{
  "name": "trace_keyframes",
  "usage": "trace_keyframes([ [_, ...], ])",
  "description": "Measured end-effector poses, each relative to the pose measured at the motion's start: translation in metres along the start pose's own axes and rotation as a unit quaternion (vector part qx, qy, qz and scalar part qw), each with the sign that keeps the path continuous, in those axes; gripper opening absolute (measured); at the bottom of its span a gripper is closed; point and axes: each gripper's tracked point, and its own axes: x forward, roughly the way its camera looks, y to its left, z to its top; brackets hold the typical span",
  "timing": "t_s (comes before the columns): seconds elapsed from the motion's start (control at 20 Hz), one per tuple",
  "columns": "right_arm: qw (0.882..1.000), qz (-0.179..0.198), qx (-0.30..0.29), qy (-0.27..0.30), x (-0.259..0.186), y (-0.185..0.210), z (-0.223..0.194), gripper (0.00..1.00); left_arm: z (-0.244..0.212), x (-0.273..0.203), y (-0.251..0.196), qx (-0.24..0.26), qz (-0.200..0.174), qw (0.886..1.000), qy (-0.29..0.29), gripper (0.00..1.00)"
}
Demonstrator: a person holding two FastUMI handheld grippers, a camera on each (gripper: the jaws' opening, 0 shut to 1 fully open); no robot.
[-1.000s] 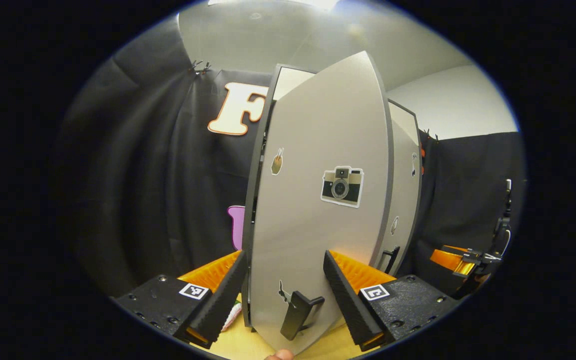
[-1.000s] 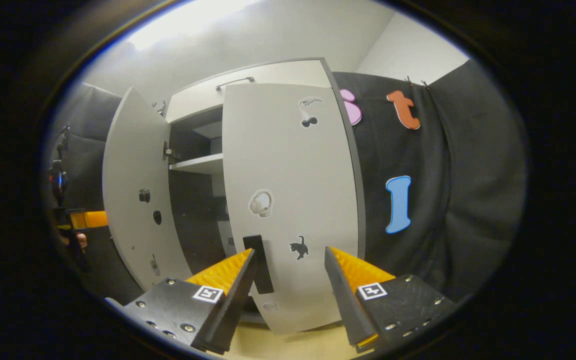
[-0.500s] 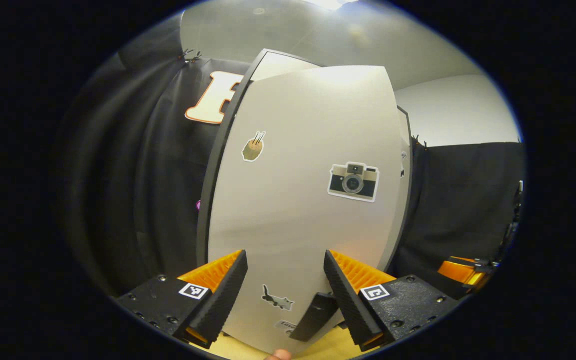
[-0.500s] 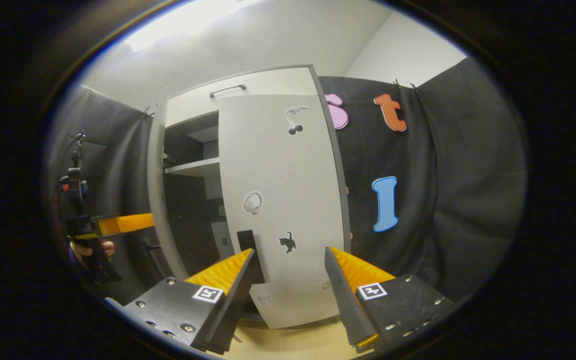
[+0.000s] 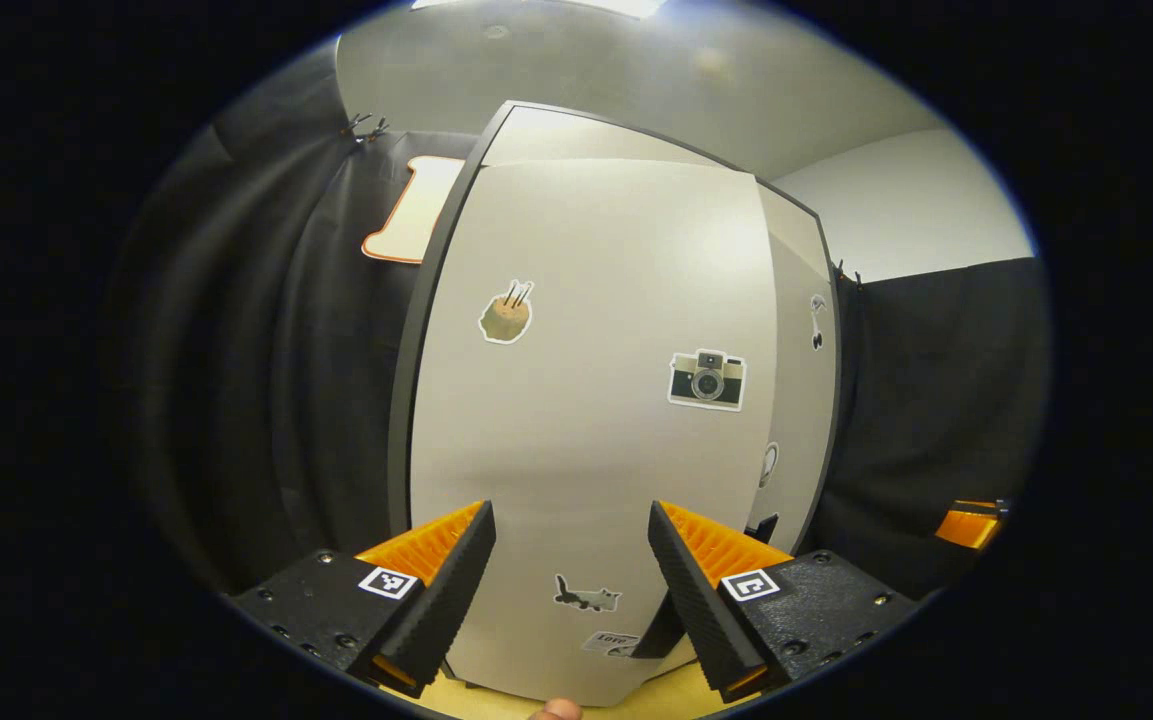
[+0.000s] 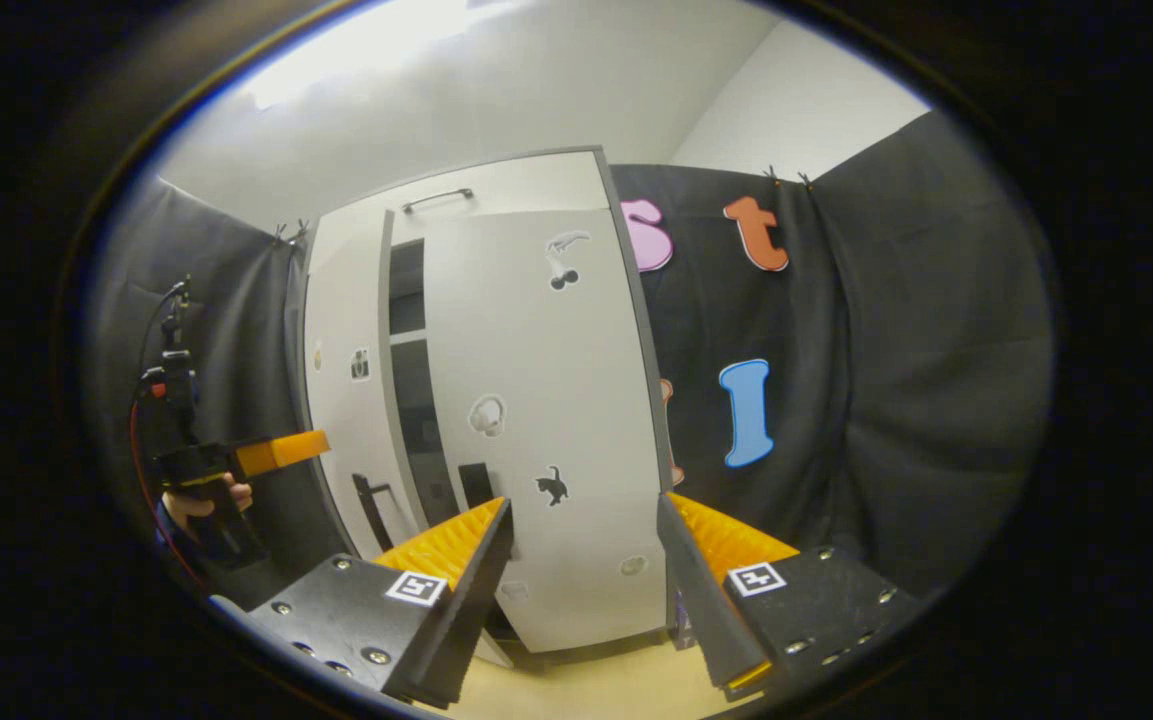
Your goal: Grab one shoe with the right hand and put it into the shoe cabinet, grab the other shoe with the left hand and put it into the shoe cabinet; then close the right door with the right hand and the left door with the left hand.
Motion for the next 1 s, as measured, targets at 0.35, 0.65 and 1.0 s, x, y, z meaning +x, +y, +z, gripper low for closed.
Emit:
trace_keyframes([
  [0.35,0.999,0.002,-0.002,-0.032,-0.010,0.013,0.030,0.87,-0.015,-0.040,-0.002,0.011,0.022,0.999,0.033,0.95],
  [0.65,0.999,-0.002,-0.022,-0.041,-0.017,0.020,0.043,0.87,0.004,-0.083,0.003,0.006,0.054,0.998,0.017,0.95],
  [1.0,0.999,-0.010,-0.025,-0.047,-0.020,0.023,0.047,0.87,0.010,-0.099,0.013,0.005,0.065,0.998,0.004,0.94],
])
